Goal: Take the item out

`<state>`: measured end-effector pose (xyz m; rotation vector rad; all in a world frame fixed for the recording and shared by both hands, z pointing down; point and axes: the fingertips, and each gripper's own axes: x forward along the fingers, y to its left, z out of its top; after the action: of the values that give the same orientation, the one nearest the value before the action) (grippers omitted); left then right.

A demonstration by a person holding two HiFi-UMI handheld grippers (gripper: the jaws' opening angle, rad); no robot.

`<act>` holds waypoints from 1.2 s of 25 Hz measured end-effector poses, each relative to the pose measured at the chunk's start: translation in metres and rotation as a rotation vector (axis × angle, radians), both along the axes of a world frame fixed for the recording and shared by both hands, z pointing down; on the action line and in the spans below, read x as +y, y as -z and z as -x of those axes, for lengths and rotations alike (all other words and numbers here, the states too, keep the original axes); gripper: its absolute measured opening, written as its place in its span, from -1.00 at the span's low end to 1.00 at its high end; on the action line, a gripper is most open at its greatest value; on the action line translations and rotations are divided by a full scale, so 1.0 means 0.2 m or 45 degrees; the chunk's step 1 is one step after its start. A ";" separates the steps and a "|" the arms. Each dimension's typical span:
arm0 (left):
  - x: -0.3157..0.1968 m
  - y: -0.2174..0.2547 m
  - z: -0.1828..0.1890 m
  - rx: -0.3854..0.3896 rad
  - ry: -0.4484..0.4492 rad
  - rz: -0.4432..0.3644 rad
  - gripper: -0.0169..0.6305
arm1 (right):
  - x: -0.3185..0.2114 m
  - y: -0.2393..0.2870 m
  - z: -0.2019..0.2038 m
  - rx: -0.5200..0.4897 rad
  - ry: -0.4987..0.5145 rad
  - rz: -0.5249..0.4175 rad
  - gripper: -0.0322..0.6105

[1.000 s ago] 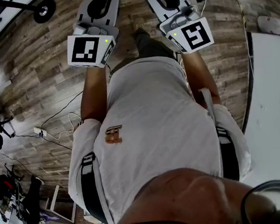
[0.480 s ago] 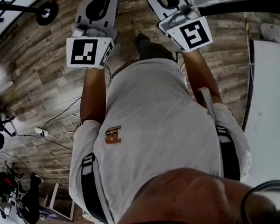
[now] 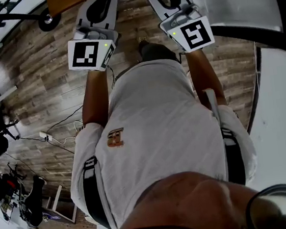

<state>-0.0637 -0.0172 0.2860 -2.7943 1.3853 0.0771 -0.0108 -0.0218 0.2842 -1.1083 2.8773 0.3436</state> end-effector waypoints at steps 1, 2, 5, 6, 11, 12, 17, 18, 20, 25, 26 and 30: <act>-0.06 0.00 -0.01 0.000 0.005 0.005 -0.89 | -0.06 0.00 -0.01 0.007 0.002 0.001 -0.79; -0.12 0.00 -0.02 -0.001 0.011 0.010 -0.89 | -0.12 0.00 -0.02 0.014 0.004 0.003 -0.79; -0.29 -0.02 -0.04 -0.004 0.028 0.018 -0.89 | -0.29 -0.03 -0.04 0.027 0.010 0.005 -0.79; -0.34 -0.03 -0.04 -0.004 0.034 0.019 -0.89 | -0.35 -0.05 -0.04 0.028 0.012 0.008 -0.79; -0.59 -0.07 -0.05 -0.003 0.067 0.024 -0.89 | -0.58 -0.12 -0.04 0.038 0.031 0.015 -0.79; -0.64 -0.07 -0.05 -0.003 0.071 0.026 -0.89 | -0.62 -0.13 -0.04 0.040 0.034 0.013 -0.79; -0.87 -0.13 -0.06 -0.004 0.093 0.038 -0.89 | -0.83 -0.22 -0.05 0.137 0.034 -0.004 -0.79; -0.92 -0.14 -0.06 -0.004 0.097 0.038 -0.89 | -0.87 -0.27 -0.06 0.223 0.036 0.006 -0.79; -0.98 -0.15 -0.08 -0.004 0.102 0.040 -0.89 | -0.93 -0.33 -0.08 0.320 0.040 0.022 -0.79; -1.08 -0.18 -0.14 -0.013 0.109 0.059 -0.89 | -1.04 -0.38 -0.13 0.359 0.031 0.038 -0.79; -1.09 -0.18 -0.15 -0.016 0.111 0.064 -0.89 | -1.05 -0.39 -0.13 0.369 0.028 0.038 -0.79; -1.11 -0.18 -0.18 -0.028 0.116 0.082 -0.89 | -1.08 -0.43 -0.15 0.414 0.010 0.045 -0.79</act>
<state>-0.0282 -0.2390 0.3214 -2.7687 1.5341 -0.0001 0.0189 -0.2386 0.3696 -1.1417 3.1775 0.5193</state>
